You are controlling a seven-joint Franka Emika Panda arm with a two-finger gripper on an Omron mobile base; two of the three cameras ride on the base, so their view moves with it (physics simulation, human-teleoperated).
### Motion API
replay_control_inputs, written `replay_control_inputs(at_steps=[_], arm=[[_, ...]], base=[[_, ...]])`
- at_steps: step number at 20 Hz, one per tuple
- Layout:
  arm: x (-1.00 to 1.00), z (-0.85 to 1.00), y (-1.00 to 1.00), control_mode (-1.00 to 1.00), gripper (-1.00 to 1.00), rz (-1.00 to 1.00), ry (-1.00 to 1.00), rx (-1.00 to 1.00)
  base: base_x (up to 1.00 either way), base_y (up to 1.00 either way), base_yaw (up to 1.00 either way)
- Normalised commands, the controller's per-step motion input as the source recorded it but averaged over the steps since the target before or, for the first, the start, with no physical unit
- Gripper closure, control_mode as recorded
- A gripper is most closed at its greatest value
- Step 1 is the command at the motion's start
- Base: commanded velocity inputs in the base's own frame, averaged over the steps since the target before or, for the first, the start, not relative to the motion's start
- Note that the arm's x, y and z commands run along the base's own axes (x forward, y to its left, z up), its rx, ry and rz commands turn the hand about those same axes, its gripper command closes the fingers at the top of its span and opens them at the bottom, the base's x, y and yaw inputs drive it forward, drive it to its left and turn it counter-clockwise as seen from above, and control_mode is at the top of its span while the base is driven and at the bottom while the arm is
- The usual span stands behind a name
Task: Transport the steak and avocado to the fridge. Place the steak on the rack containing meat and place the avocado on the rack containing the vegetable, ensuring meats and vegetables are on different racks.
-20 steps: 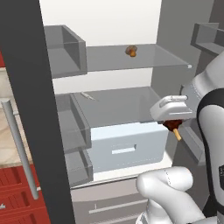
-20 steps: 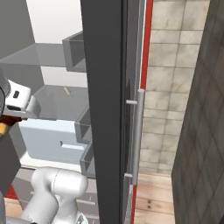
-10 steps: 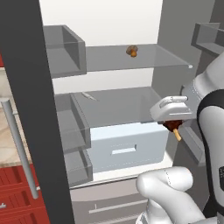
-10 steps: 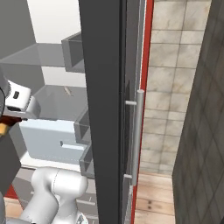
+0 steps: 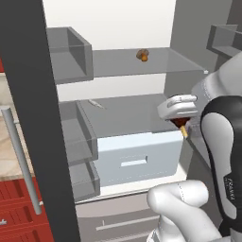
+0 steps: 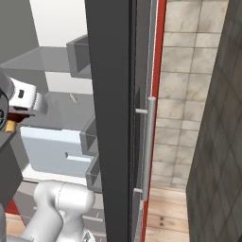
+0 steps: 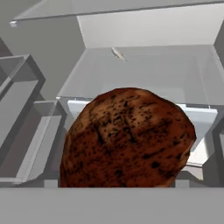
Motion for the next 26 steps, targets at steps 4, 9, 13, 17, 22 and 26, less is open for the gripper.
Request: replay_control_inputs(at_steps=[4,9,13,17,22,26], arm=[[0.44,0.18,0.08,-1.0,1.0,0.0,-0.27,0.0],[0.56,0.28,0.01,-1.0,1.0,0.0,-0.2,0.0],[0.71,0.26,0.0,-1.0,1.0,0.0,-0.07,0.01],[0.65,0.19,0.0,-1.0,1.0,0.0,-0.02,0.0],[0.36,0.02,0.0,-1.0,1.0,0.0,-0.05,0.0],[0.27,-0.32,0.0,-1.0,1.0,0.0,-0.02,0.0]], base=[[0.0,0.0,0.0],[0.0,0.0,0.0],[0.0,0.0,0.0],[0.0,0.0,0.0],[0.0,0.0,0.0],[0.0,0.0,0.0]])
